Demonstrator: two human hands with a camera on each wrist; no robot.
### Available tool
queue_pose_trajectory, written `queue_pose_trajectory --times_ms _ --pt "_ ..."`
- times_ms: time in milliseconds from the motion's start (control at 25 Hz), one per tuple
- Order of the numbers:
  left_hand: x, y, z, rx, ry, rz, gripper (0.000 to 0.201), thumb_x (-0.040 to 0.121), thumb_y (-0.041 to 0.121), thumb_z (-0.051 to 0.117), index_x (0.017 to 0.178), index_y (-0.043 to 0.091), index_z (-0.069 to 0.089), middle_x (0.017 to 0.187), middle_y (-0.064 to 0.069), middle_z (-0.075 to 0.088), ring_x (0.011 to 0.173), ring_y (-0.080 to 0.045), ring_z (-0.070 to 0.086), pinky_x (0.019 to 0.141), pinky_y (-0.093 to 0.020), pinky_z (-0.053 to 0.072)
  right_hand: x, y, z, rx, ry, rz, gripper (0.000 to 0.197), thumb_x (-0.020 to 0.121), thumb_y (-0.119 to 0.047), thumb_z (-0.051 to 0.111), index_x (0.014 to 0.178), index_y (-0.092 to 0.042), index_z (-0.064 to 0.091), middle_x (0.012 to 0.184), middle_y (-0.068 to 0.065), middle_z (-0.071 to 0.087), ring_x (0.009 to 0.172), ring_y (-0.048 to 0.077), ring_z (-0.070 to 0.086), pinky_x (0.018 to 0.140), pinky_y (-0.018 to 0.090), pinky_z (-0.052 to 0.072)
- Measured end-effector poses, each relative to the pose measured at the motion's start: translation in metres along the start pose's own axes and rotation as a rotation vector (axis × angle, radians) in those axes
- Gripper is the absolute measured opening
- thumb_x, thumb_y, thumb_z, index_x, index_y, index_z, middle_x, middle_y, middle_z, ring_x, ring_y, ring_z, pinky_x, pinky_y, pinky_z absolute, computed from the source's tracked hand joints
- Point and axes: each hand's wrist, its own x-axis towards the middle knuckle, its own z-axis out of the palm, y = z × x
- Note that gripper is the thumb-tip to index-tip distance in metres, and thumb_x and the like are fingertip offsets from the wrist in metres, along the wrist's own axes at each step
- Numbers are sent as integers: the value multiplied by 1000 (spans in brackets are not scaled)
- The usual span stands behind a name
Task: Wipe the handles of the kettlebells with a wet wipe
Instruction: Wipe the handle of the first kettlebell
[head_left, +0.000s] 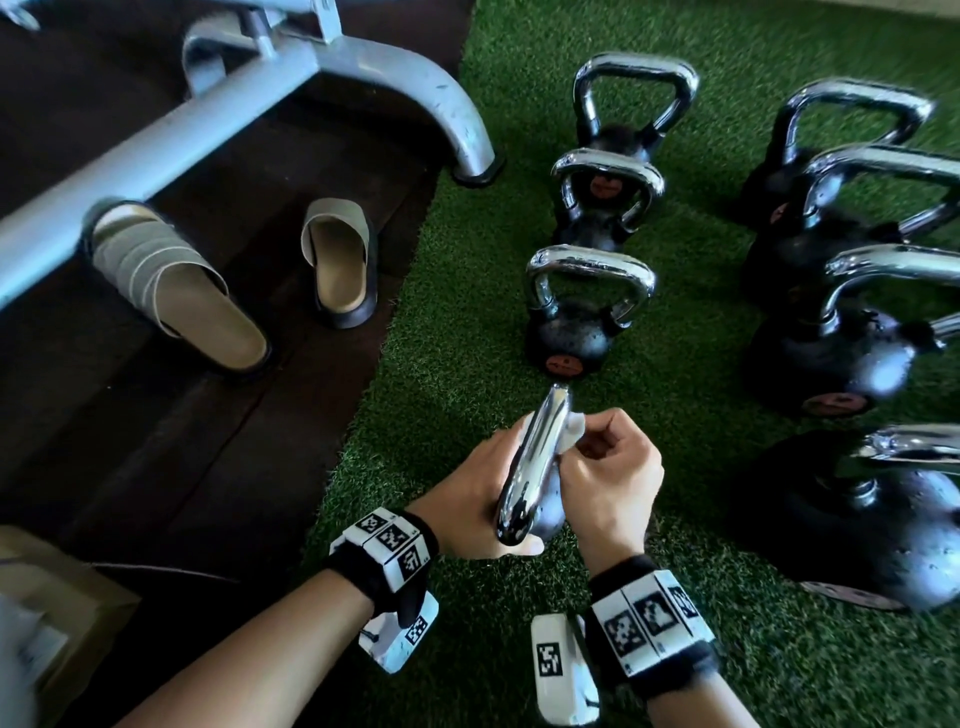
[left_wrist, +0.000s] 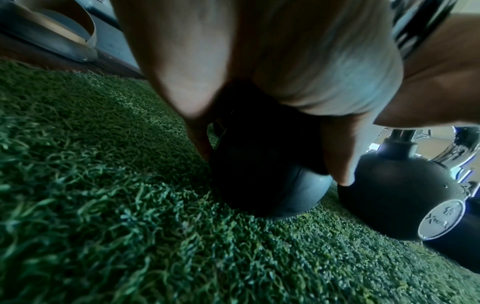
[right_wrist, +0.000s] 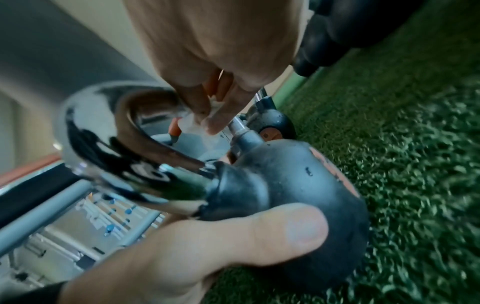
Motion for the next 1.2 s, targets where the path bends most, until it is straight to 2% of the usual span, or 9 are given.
queue_pose_trajectory --times_ms 160,240,440,640,760,840,920,1000,1200 --pt "0 7 -4 -20 9 11 117 64 20 95 153 39 21 153 29 28 145 -6 35 121 -37 33 9 -5 9 -118 72 10 23 80 -13 76 63 -14 60 54 -10 60 48 2 53 52 13 39" --pt "1 6 -4 -25 12 1 119 65 24 95 152 44 17 152 21 31 144 -8 35 121 -39 33 12 -5 10 -148 5 64 22 74 -6 76 61 -14 60 55 -9 61 52 -2 55 50 8 38" --pt "-2 -5 2 -9 -36 -79 129 60 36 96 160 17 16 160 8 27 148 -10 32 120 -44 35 7 -2 0 -182 -59 -36 24 77 -4 74 63 -15 58 56 -6 61 52 2 54 50 9 39" --pt "0 10 0 -299 -82 -159 114 68 21 91 157 22 20 132 22 55 115 -4 61 102 -32 53 5 -8 -27 -268 -403 132 20 85 -11 68 96 -27 68 85 -7 73 79 11 70 74 31 59" --pt "3 4 -13 -332 -189 -295 103 75 28 90 153 41 24 140 13 56 122 -4 59 109 -41 50 -20 -27 -49 -103 -671 248 17 92 -16 62 106 -23 69 95 -3 74 87 12 71 77 31 59" --pt "16 -7 -27 -366 -133 -348 78 83 0 71 147 34 40 141 8 59 130 -8 56 116 -41 43 -35 -36 -56 -21 -799 233 15 89 -22 66 102 -17 70 92 7 74 80 8 66 73 29 56" --pt "35 -7 -41 -407 -93 -334 78 76 -17 52 140 28 50 142 -3 59 138 -18 52 118 -41 40 -41 -37 -53 -115 -767 189 36 77 -45 78 102 -20 70 93 5 74 79 6 66 72 33 58" --pt "54 6 -50 -423 -142 -240 73 82 -16 57 143 23 50 144 -11 59 139 -24 51 115 -41 43 -41 -38 -49 -322 -643 87 58 61 -69 80 95 -24 68 91 -4 72 80 8 68 70 30 58" --pt "57 10 -64 -298 -83 -155 50 87 -8 70 127 23 65 120 -2 73 112 -13 69 99 -32 54 -25 -49 -58 -404 -662 -37 39 64 -56 88 87 -31 69 90 -11 67 80 3 63 64 16 49"
